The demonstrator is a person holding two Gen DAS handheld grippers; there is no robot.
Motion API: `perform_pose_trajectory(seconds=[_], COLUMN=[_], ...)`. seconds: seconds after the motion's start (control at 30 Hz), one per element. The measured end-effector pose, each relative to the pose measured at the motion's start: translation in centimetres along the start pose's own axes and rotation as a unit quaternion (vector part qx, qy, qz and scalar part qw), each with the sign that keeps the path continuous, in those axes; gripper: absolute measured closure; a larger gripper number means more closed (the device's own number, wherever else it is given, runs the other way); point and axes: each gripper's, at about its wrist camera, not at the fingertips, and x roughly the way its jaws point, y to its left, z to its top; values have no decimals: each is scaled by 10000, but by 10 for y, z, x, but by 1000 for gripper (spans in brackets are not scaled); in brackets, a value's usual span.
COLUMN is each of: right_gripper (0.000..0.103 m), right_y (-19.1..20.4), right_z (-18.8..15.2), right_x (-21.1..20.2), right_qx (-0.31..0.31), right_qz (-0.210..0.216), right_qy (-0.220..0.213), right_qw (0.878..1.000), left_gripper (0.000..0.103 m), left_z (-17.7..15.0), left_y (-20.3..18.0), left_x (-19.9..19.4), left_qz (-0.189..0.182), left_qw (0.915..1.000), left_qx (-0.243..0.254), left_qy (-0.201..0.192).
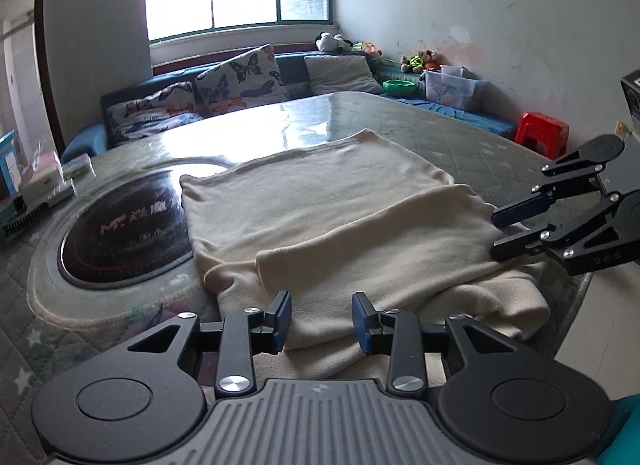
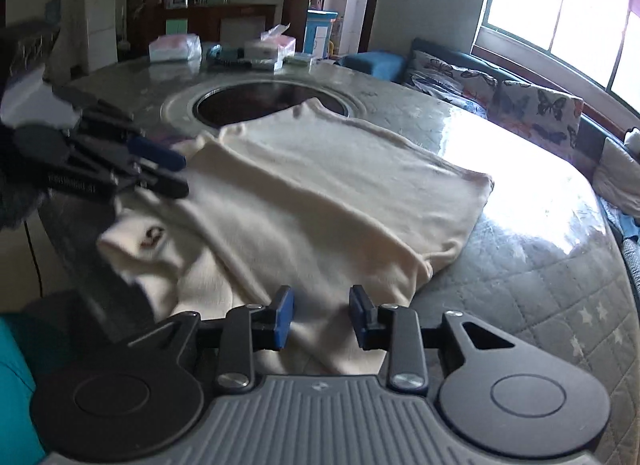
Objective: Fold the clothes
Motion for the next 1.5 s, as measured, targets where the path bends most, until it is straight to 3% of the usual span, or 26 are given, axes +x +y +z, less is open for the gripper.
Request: perform_pose_trajectory(seconds=[0.17, 0.53, 0.87, 0.93, 1.03, 1.17, 1.23, 1.33, 1.5], right_gripper=[72, 74, 70, 61, 59, 51, 50, 47, 47], right_y=[-2, -9, 0, 4, 12, 25, 30, 36, 43], right_z=[0, -19, -15, -15, -14, -14, -14, -15, -11], right_x=[-16, -18, -34, -35, -35, -32, -30, -27, -17], right_qx=[133, 493, -27, -223, -570, -1037, -1277, -1587, -1847], right_qz=[7, 247, 119, 116, 63, 139, 170, 136, 177], right_qy=[-185, 137, 141, 156, 147, 133, 142, 113, -93], right_qw=[9997, 9984, 9998, 9996, 9982, 9944, 9916, 9872, 9826], left_gripper=[66, 66, 64, 64, 65, 85, 91, 93, 93], left_z=[-9, -32, -43, -43, -40, -34, -27, -9, 14], left_y=[-4, -14, -33, -37, -41, -44, -39, -22, -1], left_x=[-13, -33, -28, -25, -20, -13, -11, -6, 8], left_qz=[-82, -269, -393, -333, -343, -469, -513, -597, -658], left_qw=[9993, 9923, 9771, 9746, 9745, 9764, 9812, 9904, 9961], left_qx=[361, 1199, 2089, 2211, 2207, 2082, 1826, 1185, 482], left_qy=[33, 139, -54, -120, -207, -324, -366, -393, -346])
